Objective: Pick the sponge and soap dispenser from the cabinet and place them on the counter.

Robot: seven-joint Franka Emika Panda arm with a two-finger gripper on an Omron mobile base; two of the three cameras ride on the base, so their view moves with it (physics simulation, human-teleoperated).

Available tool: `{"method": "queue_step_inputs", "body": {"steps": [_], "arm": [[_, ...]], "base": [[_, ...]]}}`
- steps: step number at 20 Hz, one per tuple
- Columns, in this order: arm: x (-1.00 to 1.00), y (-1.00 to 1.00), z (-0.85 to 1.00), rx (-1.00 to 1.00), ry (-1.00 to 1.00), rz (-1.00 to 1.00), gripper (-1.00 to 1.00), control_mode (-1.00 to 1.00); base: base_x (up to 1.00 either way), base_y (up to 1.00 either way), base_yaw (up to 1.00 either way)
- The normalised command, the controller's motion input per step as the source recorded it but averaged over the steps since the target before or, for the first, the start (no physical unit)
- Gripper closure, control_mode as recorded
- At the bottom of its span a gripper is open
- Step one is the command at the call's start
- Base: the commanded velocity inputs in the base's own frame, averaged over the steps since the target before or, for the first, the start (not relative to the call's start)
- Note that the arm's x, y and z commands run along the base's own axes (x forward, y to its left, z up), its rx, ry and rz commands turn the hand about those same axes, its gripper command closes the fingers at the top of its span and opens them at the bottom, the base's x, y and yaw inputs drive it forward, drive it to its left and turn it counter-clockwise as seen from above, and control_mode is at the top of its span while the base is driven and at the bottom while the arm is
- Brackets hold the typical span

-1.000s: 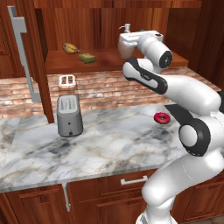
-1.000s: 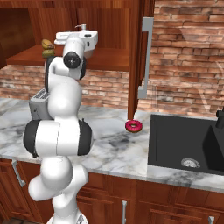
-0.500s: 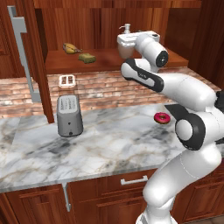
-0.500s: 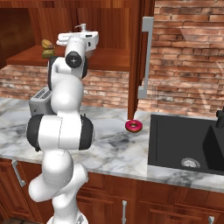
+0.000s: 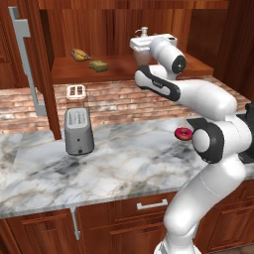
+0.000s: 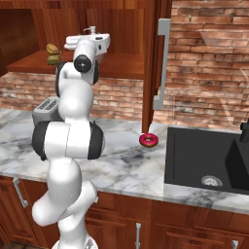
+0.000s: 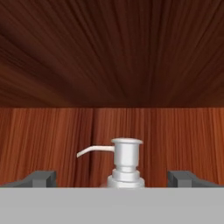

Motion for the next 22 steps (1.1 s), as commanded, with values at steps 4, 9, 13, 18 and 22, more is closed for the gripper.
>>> {"method": "queue_step_inputs", "body": {"steps": [4, 9, 13, 18, 22], "arm": [[0.19, -0.01, 0.0, -0.01, 0.0, 0.0, -1.0, -1.0], [0.14, -0.04, 0.0, 0.0, 0.0, 0.0, -1.0, -1.0], [0.14, -0.1, 0.0, 0.0, 0.0, 0.0, -1.0, -1.0], [0.15, -0.08, -0.01, 0.0, -0.01, 0.0, -1.0, -1.0], [0.19, -0.06, -0.03, 0.0, 0.0, 0.0, -1.0, -1.0]], "base": [[0.0, 0.0, 0.0], [0.0, 0.0, 0.0], [0.0, 0.0, 0.0], [0.0, 0.0, 0.0], [0.0, 0.0, 0.0]]}}
